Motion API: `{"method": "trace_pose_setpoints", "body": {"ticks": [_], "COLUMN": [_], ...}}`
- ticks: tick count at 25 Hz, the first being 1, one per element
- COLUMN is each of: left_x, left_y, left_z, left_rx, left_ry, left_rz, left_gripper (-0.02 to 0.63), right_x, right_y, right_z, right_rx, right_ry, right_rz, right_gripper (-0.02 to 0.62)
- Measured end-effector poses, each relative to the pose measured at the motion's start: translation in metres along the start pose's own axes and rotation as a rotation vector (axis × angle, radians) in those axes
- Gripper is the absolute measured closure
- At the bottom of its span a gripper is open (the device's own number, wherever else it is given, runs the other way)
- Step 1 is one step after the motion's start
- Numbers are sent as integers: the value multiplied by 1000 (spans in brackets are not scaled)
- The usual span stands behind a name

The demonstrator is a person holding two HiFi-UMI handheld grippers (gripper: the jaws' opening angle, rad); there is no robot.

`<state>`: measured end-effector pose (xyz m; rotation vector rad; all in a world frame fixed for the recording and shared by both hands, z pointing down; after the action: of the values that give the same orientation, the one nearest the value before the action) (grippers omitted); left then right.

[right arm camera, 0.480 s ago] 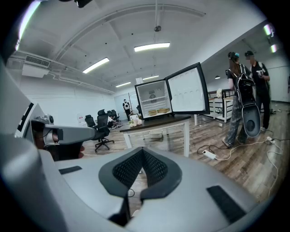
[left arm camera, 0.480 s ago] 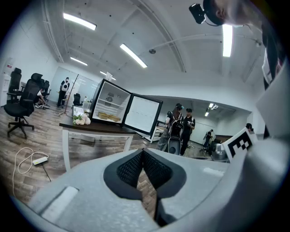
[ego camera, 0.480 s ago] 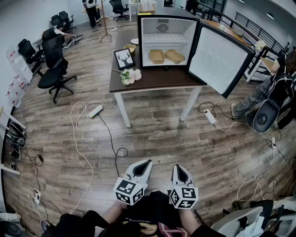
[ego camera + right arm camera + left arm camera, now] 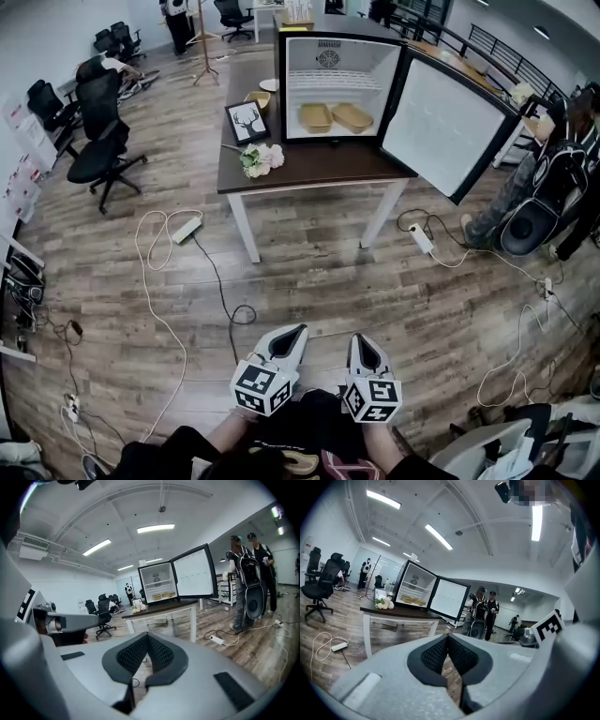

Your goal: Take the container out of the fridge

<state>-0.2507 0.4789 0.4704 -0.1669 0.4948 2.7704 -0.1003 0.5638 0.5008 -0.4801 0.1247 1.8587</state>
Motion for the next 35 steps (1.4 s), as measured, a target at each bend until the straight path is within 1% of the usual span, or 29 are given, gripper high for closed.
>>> {"method": "trace_pose_setpoints", "body": {"ticks": [6, 13, 19, 25, 30, 35], "left_x": [-12, -29, -34, -41, -51, -67], "left_y": [39, 86, 114, 131, 132, 142], "left_z": [-10, -32, -42, -47, -47, -51], "left_rx": [10, -4, -17, -18, -9, -16], "left_ry": [7, 19, 37, 34, 35, 38], "left_rz": [12, 55, 107, 119, 124, 91], "left_gripper": [598, 597, 597, 597, 597, 597], "right_x": [-31, -67, -85, -101, -109, -131], "right_y": [8, 25, 51, 63, 58, 49], "right_z": [-13, -25, -26, -25, -31, -33], "right_rx": [-50, -65, -78, -61, -61, -62], "right_ry": [-16, -8, 0, 24, 31, 53], "right_rz": [22, 76, 76, 67, 67, 37], "right_gripper": [588, 588, 588, 588, 588, 588]}}
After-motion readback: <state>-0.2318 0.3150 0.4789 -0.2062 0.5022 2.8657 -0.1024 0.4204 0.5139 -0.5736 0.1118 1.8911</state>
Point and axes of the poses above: the fingertips, and each gripper's own axes: x backward along the fingers, y to its left, z out of its underside, the point moved 6 cm from there along x, backward along the fingers, and after that the axes turned 10 degrees about z, right-handed, at the moved point
